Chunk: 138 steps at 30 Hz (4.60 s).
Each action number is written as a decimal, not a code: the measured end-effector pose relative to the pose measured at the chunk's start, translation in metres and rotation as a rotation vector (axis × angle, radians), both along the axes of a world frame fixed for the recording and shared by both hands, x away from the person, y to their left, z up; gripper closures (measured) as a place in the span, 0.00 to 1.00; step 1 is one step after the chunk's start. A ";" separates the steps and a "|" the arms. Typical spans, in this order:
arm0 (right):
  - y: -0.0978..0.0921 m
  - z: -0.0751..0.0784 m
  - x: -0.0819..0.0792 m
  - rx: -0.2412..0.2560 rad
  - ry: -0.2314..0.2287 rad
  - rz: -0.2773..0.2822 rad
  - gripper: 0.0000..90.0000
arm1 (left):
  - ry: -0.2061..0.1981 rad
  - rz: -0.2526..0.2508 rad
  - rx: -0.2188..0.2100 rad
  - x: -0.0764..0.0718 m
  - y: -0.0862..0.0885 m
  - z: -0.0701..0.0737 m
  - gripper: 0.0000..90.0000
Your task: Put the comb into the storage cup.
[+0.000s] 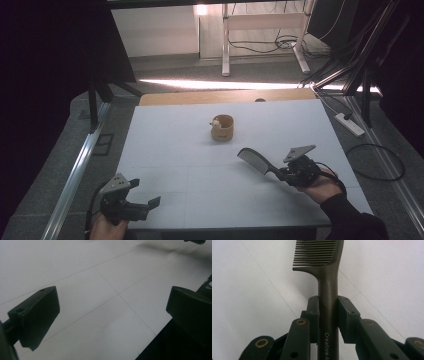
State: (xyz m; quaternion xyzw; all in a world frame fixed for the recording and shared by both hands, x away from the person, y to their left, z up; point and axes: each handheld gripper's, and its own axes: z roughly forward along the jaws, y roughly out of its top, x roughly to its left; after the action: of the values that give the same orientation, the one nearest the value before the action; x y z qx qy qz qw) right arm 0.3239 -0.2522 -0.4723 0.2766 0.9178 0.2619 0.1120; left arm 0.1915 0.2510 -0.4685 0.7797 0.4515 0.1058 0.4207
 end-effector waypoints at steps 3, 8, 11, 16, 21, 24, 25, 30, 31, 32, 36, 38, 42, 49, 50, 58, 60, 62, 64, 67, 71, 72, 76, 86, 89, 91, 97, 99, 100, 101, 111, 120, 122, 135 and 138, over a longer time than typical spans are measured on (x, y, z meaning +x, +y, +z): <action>0.000 0.002 -0.001 0.005 -0.009 0.008 0.81 | -0.001 -0.011 -0.005 0.003 -0.002 0.001 0.00; 0.000 0.005 -0.003 0.016 -0.030 0.012 0.81 | -0.004 -0.025 -0.008 0.010 -0.009 0.004 0.00; 0.000 0.007 -0.004 0.029 -0.043 0.015 0.81 | -0.004 -0.033 -0.009 0.015 -0.013 0.005 0.00; -0.001 0.010 -0.005 0.042 -0.063 0.020 0.81 | 0.013 -0.052 -0.023 0.024 -0.020 0.007 0.00; -0.001 0.014 -0.008 0.059 -0.084 0.031 0.81 | 0.018 -0.073 -0.030 0.034 -0.029 0.012 0.00; -0.001 0.016 -0.010 0.070 -0.096 0.044 0.81 | 0.016 -0.086 -0.040 0.038 -0.033 0.015 0.00; -0.001 0.016 -0.010 0.072 -0.101 0.049 0.81 | 0.018 -0.090 -0.045 0.040 -0.034 0.016 0.00; 0.000 0.017 -0.012 0.084 -0.109 0.060 0.81 | 0.010 -0.106 -0.066 0.050 -0.040 0.022 0.00; 0.000 0.018 -0.012 0.083 -0.112 0.063 0.81 | 0.008 -0.107 -0.072 0.052 -0.041 0.023 0.00; 0.000 0.018 -0.012 0.086 -0.115 0.064 0.81 | 0.010 -0.113 -0.073 0.055 -0.042 0.024 0.00; 0.000 0.020 -0.014 0.094 -0.122 0.069 0.81 | 0.004 -0.127 -0.069 0.062 -0.048 0.027 0.00; 0.000 0.020 -0.014 0.096 -0.127 0.075 0.81 | 0.000 -0.138 -0.066 0.066 -0.052 0.028 0.00; 0.001 0.022 -0.016 0.106 -0.144 0.084 0.81 | 0.000 -0.153 -0.067 0.071 -0.058 0.031 0.00; 0.003 0.025 -0.020 0.121 -0.169 0.107 0.81 | -0.002 -0.181 -0.072 0.081 -0.067 0.037 0.00; 0.003 0.025 -0.020 0.123 -0.171 0.113 0.81 | -0.006 -0.186 -0.068 0.082 -0.068 0.038 0.00; 0.005 0.027 -0.024 0.125 -0.193 0.140 0.81 | 0.002 -0.226 -0.074 0.092 -0.075 0.040 0.00; 0.005 0.027 -0.024 0.126 -0.198 0.144 0.81 | 0.003 -0.235 -0.073 0.095 -0.077 0.041 0.00; 0.005 0.028 -0.025 0.131 -0.204 0.143 0.81 | 0.006 -0.245 -0.072 0.097 -0.078 0.041 0.00; 0.005 0.029 -0.025 0.135 -0.209 0.147 0.81 | 0.008 -0.249 -0.071 0.100 -0.079 0.042 0.00; 0.005 0.030 -0.026 0.140 -0.216 0.154 0.81 | 0.008 -0.261 -0.067 0.103 -0.082 0.042 0.00; 0.006 0.031 -0.028 0.144 -0.220 0.163 0.81 | 0.006 -0.273 -0.065 0.107 -0.086 0.044 0.00; 0.007 0.031 -0.028 0.145 -0.222 0.165 0.81 | 0.007 -0.277 -0.065 0.108 -0.087 0.045 0.00; 0.008 0.032 -0.030 0.149 -0.234 0.180 0.81 | 0.016 -0.292 -0.071 0.112 -0.092 0.045 0.00; 0.009 0.032 -0.031 0.155 -0.239 0.200 0.81 | 0.017 -0.322 -0.084 0.122 -0.105 0.052 0.00; 0.010 0.032 -0.032 0.159 -0.242 0.207 0.81 | 0.013 -0.332 -0.085 0.125 -0.108 0.055 0.00; 0.010 0.033 -0.033 0.162 -0.244 0.210 0.81 | 0.014 -0.336 -0.089 0.127 -0.110 0.056 0.00; 0.011 0.033 -0.034 0.170 -0.255 0.223 0.81 | 0.017 -0.348 -0.099 0.133 -0.116 0.058 0.00; 0.012 0.034 -0.034 0.178 -0.255 0.228 0.81 | 0.021 -0.355 -0.110 0.135 -0.119 0.058 0.00; 0.012 0.034 -0.034 0.186 -0.251 0.230 0.81 | 0.022 -0.360 -0.111 0.136 -0.120 0.058 0.00; 0.012 0.034 -0.035 0.195 -0.248 0.230 0.81 | 0.023 -0.363 -0.115 0.137 -0.121 0.058 0.00; 0.016 0.035 -0.040 0.219 -0.274 0.262 0.81 | 0.027 -0.387 -0.157 0.137 -0.130 0.059 0.00; 0.022 0.035 -0.046 0.234 -0.291 0.296 0.81 | 0.068 -0.398 -0.182 0.138 -0.137 0.055 0.00; 0.023 0.035 -0.047 0.237 -0.298 0.302 0.81 | 0.075 -0.404 -0.190 0.138 -0.138 0.054 0.00; 0.029 0.035 -0.053 0.239 -0.328 0.343 0.81 | 0.138 -0.423 -0.257 0.141 -0.149 0.051 0.00; 0.030 0.036 -0.054 0.240 -0.336 0.349 0.81 | 0.158 -0.422 -0.275 0.141 -0.152 0.050 0.00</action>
State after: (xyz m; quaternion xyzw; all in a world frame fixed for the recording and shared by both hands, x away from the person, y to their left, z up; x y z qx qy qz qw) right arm 0.2703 -0.2221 -0.4367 0.0784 0.8825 0.4264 0.1823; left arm 0.3325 0.0994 -0.4187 0.7979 0.3203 -0.1077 0.4991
